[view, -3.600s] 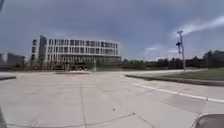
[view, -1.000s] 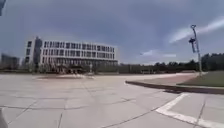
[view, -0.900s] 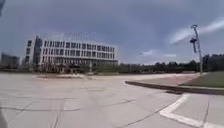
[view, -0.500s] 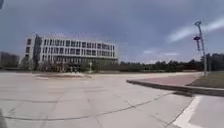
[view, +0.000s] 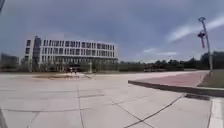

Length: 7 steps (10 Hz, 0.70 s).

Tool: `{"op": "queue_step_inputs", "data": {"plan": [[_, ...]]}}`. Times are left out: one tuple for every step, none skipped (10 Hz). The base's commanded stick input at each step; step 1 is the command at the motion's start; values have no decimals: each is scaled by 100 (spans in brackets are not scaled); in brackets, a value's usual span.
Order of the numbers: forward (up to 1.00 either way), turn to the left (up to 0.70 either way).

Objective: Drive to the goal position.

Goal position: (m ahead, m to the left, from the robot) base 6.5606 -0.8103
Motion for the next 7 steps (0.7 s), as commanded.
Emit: {"op": "queue_step_inputs", "data": {"plan": [[100,0],[100,0],[100,0],[100,0],[100,0],[100,0],[100,0]]}}
